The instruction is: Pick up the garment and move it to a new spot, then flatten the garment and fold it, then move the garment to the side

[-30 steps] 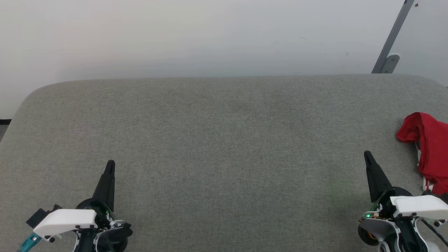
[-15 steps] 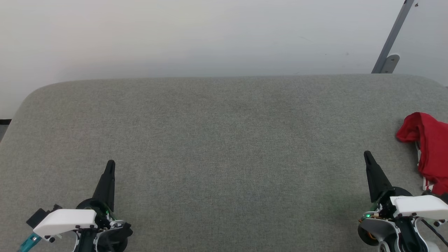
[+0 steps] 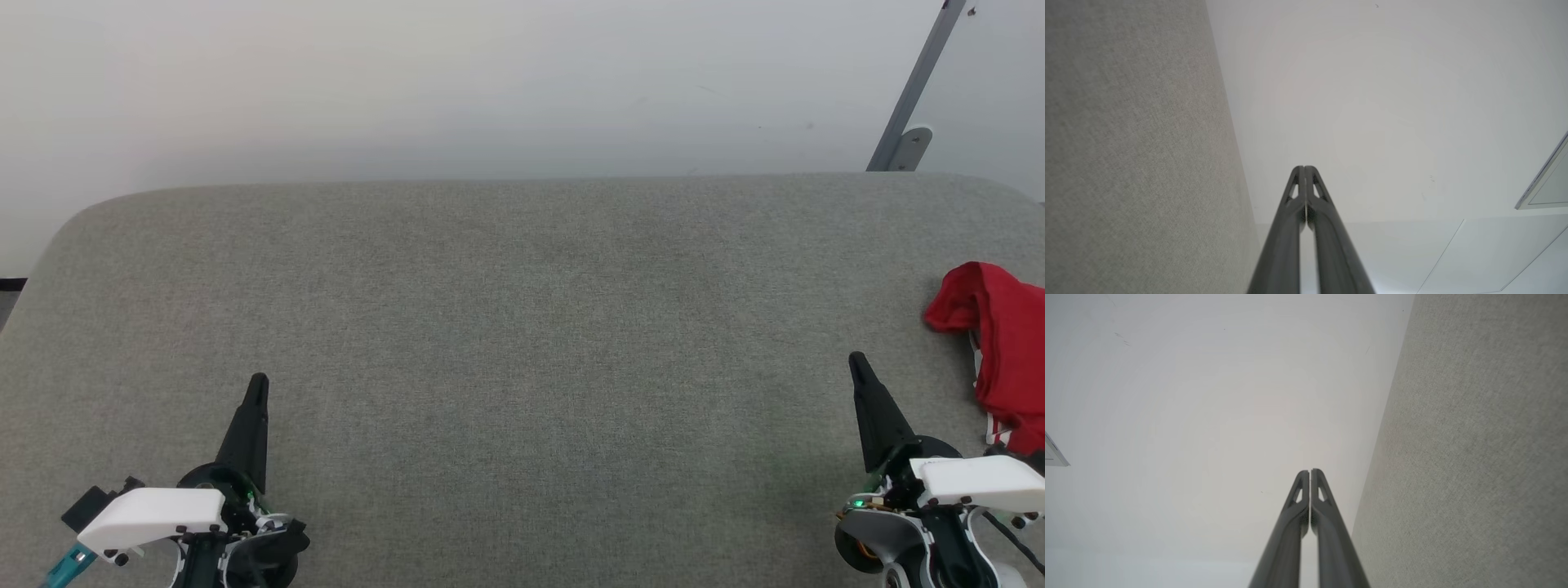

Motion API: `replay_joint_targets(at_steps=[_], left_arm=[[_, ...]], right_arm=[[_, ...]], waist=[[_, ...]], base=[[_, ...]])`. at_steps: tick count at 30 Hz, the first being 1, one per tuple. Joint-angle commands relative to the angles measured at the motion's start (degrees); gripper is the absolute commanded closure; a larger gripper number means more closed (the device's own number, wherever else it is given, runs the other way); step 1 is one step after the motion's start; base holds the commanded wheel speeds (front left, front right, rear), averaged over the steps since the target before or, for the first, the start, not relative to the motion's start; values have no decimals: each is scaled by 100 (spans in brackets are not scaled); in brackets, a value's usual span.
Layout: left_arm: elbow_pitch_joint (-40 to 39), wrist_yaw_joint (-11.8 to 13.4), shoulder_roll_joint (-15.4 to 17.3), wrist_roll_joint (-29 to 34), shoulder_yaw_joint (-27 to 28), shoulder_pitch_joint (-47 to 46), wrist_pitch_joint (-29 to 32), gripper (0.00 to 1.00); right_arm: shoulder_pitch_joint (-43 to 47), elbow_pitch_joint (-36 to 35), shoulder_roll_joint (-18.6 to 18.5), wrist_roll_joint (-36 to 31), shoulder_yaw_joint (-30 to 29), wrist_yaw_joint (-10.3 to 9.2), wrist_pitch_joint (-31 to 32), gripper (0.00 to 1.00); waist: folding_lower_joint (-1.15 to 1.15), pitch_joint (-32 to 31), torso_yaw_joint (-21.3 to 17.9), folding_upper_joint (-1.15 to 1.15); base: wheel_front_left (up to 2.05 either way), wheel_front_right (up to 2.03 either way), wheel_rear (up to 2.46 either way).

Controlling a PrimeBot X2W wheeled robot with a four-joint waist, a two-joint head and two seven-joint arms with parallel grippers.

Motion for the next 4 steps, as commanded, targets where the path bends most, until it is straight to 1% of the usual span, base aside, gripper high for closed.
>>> replay_joint_targets(at_steps=[1, 4], left_arm=[[-3, -33, 12, -10, 13, -69, 12, 100], [-3, -33, 12, -9, 13, -70, 12, 100]], right_arm=[[-22, 16, 11, 22, 4, 1, 7, 100], [-22, 16, 11, 22, 2, 1, 7, 100]], waist=[[0, 0, 0, 0], [0, 0, 0, 0]], base=[[0, 0, 0], [0, 0, 0]])
